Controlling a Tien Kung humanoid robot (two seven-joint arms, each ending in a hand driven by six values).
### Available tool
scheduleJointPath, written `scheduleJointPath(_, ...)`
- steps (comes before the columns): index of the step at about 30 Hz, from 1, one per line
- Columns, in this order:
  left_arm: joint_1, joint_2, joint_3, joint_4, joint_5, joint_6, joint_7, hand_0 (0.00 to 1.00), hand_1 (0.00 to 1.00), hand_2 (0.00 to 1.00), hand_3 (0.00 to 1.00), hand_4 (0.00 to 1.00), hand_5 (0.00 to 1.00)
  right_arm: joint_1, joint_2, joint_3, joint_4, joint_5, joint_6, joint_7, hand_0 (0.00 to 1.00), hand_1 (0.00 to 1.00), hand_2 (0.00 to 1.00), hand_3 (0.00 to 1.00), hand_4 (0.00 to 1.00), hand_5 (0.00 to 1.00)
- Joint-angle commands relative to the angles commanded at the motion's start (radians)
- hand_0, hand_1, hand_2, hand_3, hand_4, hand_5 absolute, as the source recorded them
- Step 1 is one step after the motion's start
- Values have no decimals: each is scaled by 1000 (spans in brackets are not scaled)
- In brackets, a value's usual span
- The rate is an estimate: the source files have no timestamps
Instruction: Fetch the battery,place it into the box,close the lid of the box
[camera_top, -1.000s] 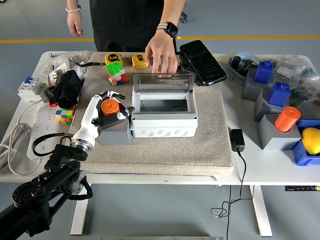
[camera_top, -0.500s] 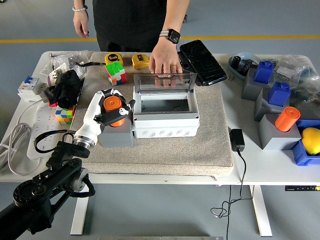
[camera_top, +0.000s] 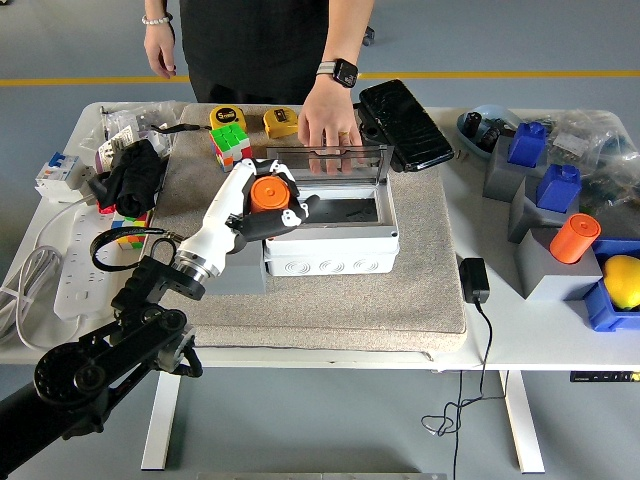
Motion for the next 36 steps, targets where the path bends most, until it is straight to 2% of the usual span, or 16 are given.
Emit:
scheduleJointPath(1, -20, -2, 23, 1, 23, 10, 22, 162, 102, 121, 208, 962, 45, 1, 0, -1, 0, 0, 0, 0, 588, 602, 593, 547, 986, 578)
scheduleJointPath(6, -106, -23, 111, 20, 102, 18, 135, 162, 102, 121, 208, 962, 45, 3, 0, -1, 0, 3, 0, 0, 588, 602, 593, 547, 986, 578)
scheduleJointPath(10, -170, -47, 156, 40, 162, 34, 196, 161, 100, 120, 214, 983, 64, 2, -1, -4, -3, 6, 2, -3, 589, 602, 593, 547, 985, 576)
scheduleJointPath(18, -266, -105, 214, 106, 283, 58, 281, 156, 98, 118, 226, 998, 79, 9, -6, -14, -1, 8, 0, 1, 590, 602, 592, 546, 984, 574)
scheduleJointPath(20, -288, -121, 229, 129, 309, 66, 295, 156, 99, 116, 243, 998, 112, 11, -7, -17, 0, 9, -1, 2, 590, 601, 591, 545, 983, 573)
scheduleJointPath(24, -319, -148, 255, 174, 351, 81, 305, 156, 99, 116, 243, 998, 112, 14, -10, -28, -1, 12, 0, 1, 590, 601, 591, 545, 983, 573)
scheduleJointPath(25, -328, -156, 264, 191, 366, 86, 303, 156, 103, 117, 286, 998, 138, 15, -11, -32, -2, 14, 0, 0, 590, 601, 591, 544, 981, 571)
scheduleJointPath(29, -360, -184, 314, 251, 410, 99, 289, 156, 103, 117, 286, 998, 138, 16, -12, -37, -1, 15, 0, 1, 590, 601, 591, 544, 981, 571)
scheduleJointPath(30, -367, -189, 327, 263, 415, 101, 281, 181, 119, 126, 311, 998, 191, 17, -13, -37, -1, 15, 0, 1, 590, 601, 591, 544, 981, 571)
scheduleJointPath(36, -409, -190, 403, 333, 419, 101, 215, 181, 119, 126, 311, 998, 191, 18, -13, -43, 0, 17, -1, 2, 590, 601, 591, 543, 980, 570)
